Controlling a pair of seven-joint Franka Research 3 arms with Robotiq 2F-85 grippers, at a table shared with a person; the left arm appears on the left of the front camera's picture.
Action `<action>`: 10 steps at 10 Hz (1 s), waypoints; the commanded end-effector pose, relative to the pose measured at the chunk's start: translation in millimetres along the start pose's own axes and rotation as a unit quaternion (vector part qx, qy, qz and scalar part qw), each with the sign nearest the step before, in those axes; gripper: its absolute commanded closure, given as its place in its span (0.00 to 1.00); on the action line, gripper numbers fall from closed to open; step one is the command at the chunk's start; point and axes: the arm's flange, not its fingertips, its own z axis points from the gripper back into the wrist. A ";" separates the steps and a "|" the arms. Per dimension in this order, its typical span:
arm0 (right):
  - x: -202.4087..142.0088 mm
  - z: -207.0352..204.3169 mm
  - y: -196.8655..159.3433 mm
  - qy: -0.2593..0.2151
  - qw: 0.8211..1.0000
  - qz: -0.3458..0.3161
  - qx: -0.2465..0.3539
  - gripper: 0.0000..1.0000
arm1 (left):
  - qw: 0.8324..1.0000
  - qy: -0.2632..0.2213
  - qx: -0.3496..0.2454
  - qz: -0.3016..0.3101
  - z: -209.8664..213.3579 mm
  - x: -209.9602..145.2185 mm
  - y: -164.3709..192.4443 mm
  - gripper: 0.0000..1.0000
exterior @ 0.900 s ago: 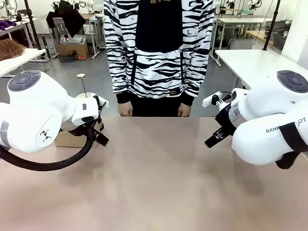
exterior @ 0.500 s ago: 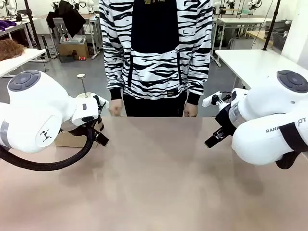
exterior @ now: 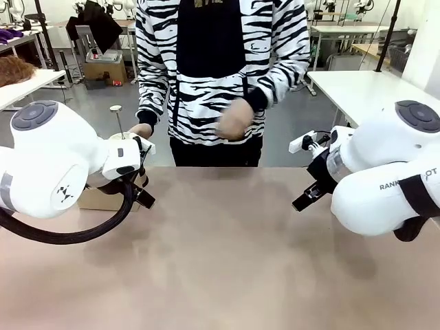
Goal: Pour a drink into a cup and package it in a carrier.
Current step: Pick up the 600 ml Paper Cup and place it in the middle top area of the table.
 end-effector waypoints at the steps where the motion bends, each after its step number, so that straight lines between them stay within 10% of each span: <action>1: 3.1 30.6 -5.4 -0.006 1.000 -0.001 -0.001 0.00 | 1.000 0.000 0.000 0.000 0.0 0.0 0.0 0.00; 7: 74.6 112.8 -93.0 -0.069 0.991 0.050 0.099 0.00 | 1.000 0.000 0.000 0.000 0.0 0.0 0.0 0.00; 10: 23.3 129.5 -183.4 -0.173 0.961 0.120 0.180 0.00 | 1.000 0.000 0.000 0.000 0.0 0.0 0.0 0.00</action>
